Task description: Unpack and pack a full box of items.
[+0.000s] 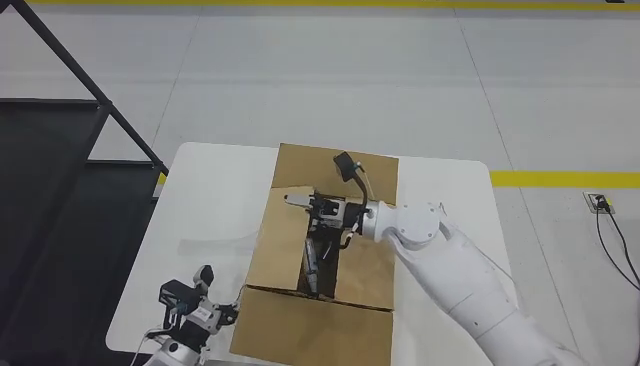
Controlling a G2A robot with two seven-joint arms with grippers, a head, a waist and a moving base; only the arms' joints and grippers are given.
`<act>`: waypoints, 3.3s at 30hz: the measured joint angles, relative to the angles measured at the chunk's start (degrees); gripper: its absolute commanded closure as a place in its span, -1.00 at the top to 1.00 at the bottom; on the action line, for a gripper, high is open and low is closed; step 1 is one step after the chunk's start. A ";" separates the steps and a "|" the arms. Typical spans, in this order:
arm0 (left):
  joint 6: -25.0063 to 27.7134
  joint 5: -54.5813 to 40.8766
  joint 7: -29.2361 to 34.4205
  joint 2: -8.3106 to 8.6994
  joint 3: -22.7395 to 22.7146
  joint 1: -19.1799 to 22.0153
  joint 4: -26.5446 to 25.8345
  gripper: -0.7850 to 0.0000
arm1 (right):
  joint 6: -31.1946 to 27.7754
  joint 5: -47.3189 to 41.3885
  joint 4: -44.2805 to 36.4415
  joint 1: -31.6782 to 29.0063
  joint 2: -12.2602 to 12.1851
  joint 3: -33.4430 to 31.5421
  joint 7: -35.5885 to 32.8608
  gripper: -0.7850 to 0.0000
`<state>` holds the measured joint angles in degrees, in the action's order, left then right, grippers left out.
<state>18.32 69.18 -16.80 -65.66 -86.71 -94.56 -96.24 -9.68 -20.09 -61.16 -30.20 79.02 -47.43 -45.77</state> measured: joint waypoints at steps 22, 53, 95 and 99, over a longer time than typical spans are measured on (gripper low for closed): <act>1.19 -0.84 0.50 0.09 -2.52 -3.70 -10.13 1.00 | -5.24 -7.31 6.46 7.90 7.42 7.61 0.66 1.00; -0.95 -17.82 4.66 -0.41 -12.33 -2.06 -3.56 1.00 | -12.55 -3.92 2.98 0.06 3.69 -6.93 -7.64 1.00; -1.05 -1.75 10.93 -1.20 -5.46 -8.97 -32.00 1.00 | -8.55 -4.33 -20.84 -19.35 -4.64 -31.67 -20.24 1.00; -2.71 -9.79 24.24 -1.69 2.10 1.75 -27.12 1.00 | -10.55 -6.42 -23.37 -24.86 -5.95 -37.94 -21.52 1.00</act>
<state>15.61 59.39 7.44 -67.35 -84.61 -92.81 -123.36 -20.23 -26.51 -84.53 -55.06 73.07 -85.38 -67.28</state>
